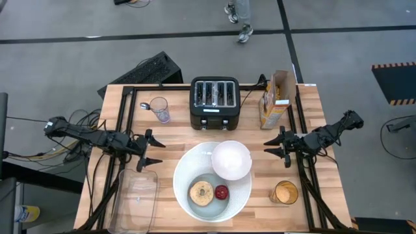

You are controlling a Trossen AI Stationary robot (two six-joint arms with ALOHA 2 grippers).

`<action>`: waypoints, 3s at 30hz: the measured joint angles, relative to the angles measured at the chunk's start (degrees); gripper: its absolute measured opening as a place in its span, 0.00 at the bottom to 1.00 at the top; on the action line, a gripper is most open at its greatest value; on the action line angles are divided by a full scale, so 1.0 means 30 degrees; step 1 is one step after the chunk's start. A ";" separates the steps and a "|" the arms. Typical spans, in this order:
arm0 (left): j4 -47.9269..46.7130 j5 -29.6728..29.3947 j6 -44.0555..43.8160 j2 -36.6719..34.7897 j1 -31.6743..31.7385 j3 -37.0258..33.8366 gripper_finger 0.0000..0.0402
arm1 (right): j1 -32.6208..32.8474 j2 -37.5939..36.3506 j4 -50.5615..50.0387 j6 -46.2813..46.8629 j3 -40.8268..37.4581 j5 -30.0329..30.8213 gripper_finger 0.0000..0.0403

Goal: Arrange a breakfast setting

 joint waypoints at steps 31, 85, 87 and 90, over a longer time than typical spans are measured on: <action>-0.0150 -0.0084 0.0002 -0.2061 -0.0022 0.0021 0.80 | -0.0084 0.0002 0.1016 0.4178 -0.0073 0.0051 0.40; -0.0171 -0.0070 0.0001 -0.2059 -0.0022 0.0022 0.80 | 0.0419 1.1028 -1.5228 2.1740 1.7522 0.1090 0.40; -0.0171 -0.0069 0.0002 -0.2058 -0.0022 0.0022 0.80 | 0.0419 1.1719 -1.6306 2.3056 1.7522 0.0439 0.40; -0.0170 -0.0069 0.0002 -0.2055 -0.0022 0.0022 0.80 | 0.0419 1.2735 -1.7346 2.4354 1.7522 -0.0631 0.40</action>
